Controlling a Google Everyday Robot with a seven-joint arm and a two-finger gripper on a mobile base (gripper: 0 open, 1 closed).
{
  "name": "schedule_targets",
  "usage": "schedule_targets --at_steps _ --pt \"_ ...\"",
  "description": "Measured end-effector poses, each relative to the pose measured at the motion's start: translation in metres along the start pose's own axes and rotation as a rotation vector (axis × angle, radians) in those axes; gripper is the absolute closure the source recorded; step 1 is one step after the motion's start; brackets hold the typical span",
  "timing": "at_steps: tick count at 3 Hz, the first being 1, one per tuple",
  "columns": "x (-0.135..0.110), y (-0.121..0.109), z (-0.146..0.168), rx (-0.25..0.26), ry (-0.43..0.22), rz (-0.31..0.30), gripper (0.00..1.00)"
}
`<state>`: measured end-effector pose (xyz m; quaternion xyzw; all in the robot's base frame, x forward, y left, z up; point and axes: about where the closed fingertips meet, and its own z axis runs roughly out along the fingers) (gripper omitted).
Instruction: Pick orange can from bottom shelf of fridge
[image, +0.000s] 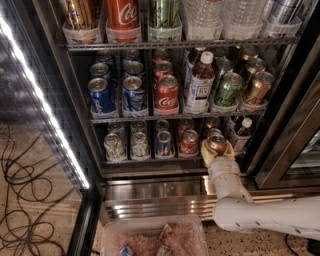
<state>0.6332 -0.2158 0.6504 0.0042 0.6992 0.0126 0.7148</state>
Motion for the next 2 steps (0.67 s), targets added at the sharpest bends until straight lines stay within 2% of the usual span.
schedule_targets --at_steps 1,2 --pt "0.011 0.011 -0.011 -0.047 0.05 0.031 1.0" --pt "0.005 0.026 -0.018 -0.103 0.052 0.055 1.0"
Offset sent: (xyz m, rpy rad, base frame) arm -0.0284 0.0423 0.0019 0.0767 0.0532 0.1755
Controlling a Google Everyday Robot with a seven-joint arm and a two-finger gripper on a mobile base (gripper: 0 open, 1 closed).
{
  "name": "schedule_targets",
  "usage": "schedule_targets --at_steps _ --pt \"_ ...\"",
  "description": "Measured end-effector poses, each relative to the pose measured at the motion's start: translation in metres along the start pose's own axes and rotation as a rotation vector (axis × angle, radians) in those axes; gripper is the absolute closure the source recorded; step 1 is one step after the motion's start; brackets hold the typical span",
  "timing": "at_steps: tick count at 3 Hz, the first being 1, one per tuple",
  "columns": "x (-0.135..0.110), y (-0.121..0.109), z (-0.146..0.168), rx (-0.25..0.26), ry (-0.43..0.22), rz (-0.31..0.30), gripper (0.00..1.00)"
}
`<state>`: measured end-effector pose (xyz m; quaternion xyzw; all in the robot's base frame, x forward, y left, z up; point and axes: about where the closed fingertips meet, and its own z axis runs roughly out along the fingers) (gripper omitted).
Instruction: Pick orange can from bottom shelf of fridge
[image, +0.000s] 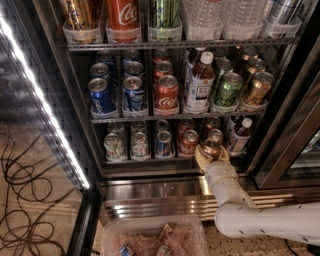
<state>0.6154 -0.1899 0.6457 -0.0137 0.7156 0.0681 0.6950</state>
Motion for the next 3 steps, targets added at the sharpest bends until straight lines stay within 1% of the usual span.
schedule_targets --at_steps 1,2,3 --pt "-0.018 0.016 -0.015 -0.076 -0.011 0.012 1.0" --pt "-0.046 0.027 -0.034 -0.136 -0.041 -0.027 1.0" --pt "-0.046 0.027 -0.034 -0.136 -0.041 -0.027 1.0"
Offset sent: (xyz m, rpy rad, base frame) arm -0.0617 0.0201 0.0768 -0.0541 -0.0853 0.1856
